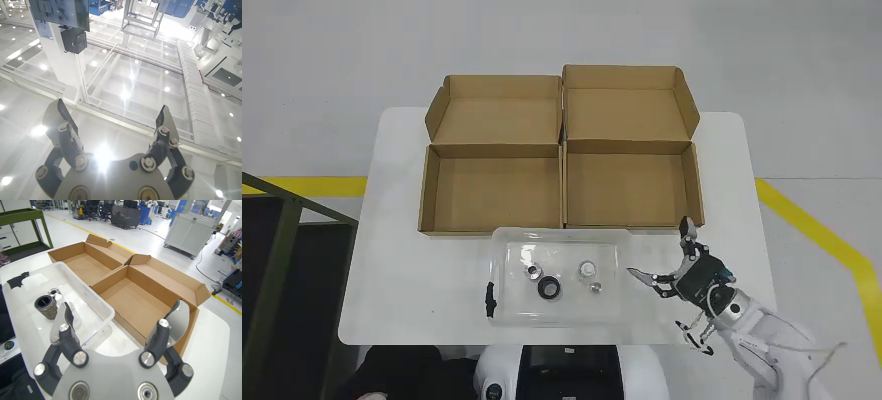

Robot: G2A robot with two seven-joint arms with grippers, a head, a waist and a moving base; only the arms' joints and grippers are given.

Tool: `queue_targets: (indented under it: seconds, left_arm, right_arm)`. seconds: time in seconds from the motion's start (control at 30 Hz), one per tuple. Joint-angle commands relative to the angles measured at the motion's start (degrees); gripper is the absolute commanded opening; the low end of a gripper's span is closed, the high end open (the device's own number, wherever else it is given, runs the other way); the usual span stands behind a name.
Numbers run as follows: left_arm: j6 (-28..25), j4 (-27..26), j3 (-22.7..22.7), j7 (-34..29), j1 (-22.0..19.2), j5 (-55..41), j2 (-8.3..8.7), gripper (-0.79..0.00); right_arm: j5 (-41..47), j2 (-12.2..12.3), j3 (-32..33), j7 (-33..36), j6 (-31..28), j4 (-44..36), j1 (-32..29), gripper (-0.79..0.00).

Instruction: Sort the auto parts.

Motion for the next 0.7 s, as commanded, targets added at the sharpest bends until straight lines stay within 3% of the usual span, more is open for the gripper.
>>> queue_targets:
  seconds: [0.0,0.23,0.67]
  left_arm:
    - [0.0,0.0,0.0,0.0,0.0,0.0,0.00,0.000]
    - [0.0,0.0,0.0,0.0,0.0,0.0,0.00,0.000]
    - [0.0,0.0,0.0,0.0,0.0,0.0,0.00,0.000]
  right_arm:
    - [-0.4,0.1,-1.9,0.9,-1.9,-0.4,0.4,0.000]
    - [-2.8,0.5,-9.4,4.6,-7.5,0.5,3.1,0.000]
    - [-2.1,0.7,-16.2,12.6,-6.1,6.5,9.0,0.000]
